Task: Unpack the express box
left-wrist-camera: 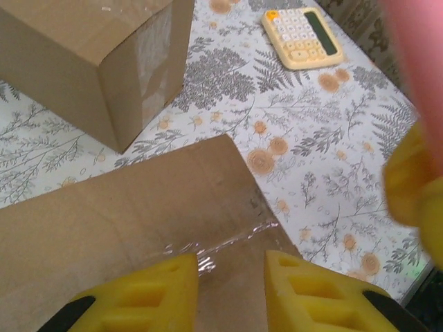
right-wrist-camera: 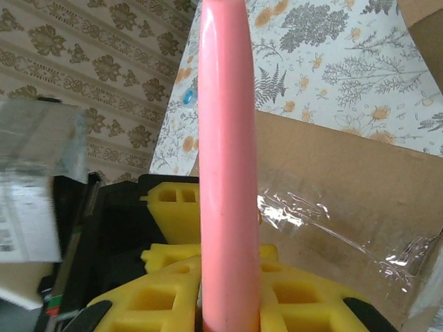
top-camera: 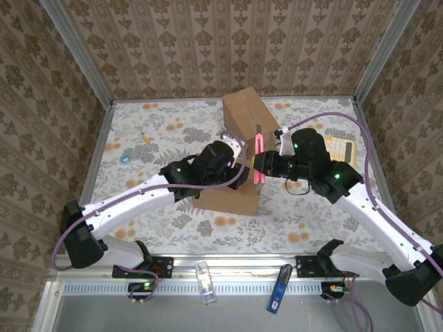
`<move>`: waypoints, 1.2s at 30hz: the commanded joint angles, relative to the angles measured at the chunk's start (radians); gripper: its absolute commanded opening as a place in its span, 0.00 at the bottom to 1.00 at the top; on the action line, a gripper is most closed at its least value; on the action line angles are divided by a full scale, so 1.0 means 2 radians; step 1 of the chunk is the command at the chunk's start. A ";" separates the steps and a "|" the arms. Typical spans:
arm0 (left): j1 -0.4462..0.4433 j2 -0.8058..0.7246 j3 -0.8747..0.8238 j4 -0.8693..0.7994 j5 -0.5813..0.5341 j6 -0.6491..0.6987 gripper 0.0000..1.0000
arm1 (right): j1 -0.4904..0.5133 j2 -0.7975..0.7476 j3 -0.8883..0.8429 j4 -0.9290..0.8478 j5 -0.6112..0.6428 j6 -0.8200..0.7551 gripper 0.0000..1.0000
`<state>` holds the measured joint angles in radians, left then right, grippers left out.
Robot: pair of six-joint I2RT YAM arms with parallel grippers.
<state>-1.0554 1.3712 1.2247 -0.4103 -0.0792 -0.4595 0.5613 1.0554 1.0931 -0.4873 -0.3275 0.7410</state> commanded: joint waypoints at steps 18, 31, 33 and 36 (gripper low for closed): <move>-0.019 0.029 0.006 0.032 0.016 -0.017 0.30 | 0.005 0.007 -0.053 0.099 0.029 0.077 0.00; -0.023 0.043 0.020 0.030 0.020 -0.020 0.30 | 0.017 0.021 -0.062 0.119 0.035 0.093 0.04; -0.024 0.045 0.023 0.030 0.021 -0.020 0.30 | 0.019 0.024 -0.062 0.124 0.036 0.096 0.05; -0.024 0.049 0.028 0.028 0.022 -0.020 0.30 | 0.021 0.028 -0.061 0.129 0.038 0.099 0.05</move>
<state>-1.0718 1.4582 1.2247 -0.4263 -0.1184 -0.5018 0.5808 1.0847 0.9775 -0.3389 -0.2619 0.9089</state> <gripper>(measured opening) 0.303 0.203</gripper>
